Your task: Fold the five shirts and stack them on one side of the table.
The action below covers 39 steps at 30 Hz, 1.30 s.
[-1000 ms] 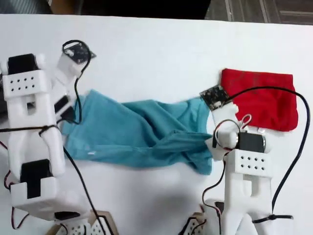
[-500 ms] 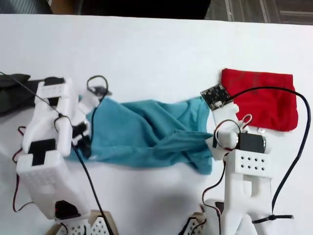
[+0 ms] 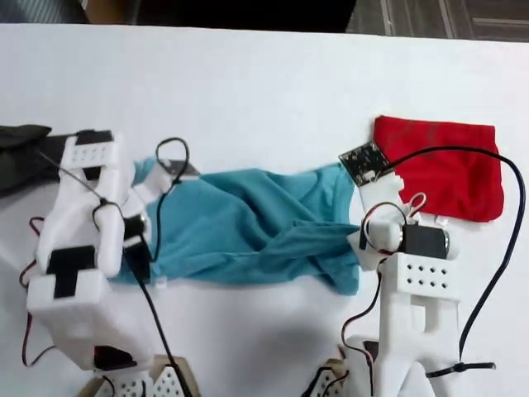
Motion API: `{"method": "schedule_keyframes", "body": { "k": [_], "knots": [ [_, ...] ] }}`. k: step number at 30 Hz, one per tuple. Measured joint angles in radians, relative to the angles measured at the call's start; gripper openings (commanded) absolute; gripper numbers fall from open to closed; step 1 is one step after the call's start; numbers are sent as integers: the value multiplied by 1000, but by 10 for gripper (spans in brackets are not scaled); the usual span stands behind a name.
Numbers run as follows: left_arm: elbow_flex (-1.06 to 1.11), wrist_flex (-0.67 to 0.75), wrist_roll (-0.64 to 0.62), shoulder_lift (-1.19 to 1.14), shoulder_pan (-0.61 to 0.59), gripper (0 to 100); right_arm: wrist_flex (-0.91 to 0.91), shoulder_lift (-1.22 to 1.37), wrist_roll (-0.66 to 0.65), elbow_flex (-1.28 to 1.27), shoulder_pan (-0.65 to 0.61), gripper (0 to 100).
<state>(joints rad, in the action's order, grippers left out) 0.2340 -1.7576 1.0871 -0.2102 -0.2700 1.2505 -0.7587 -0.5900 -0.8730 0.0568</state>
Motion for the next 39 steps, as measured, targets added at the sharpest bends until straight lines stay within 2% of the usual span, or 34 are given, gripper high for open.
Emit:
{"method": "schedule_keyframes", "body": {
  "k": [5,8,13,22,30,35,39],
  "knots": [
    [15,0,69,97,-2,206,0,0,0,0,0,22],
    [74,0,135,98,26,204,0,0,0,0,0,22],
    [97,60,153,35,44,203,0,0,0,0,0,22],
    [114,299,-17,-49,46,203,0,0,0,0,0,22],
    [242,453,-29,-35,44,182,98,0,0,44,0,22],
    [276,463,-29,-6,48,155,155,0,0,129,0,22],
    [322,485,-29,60,49,187,186,0,0,149,0,22]
  ]
}}
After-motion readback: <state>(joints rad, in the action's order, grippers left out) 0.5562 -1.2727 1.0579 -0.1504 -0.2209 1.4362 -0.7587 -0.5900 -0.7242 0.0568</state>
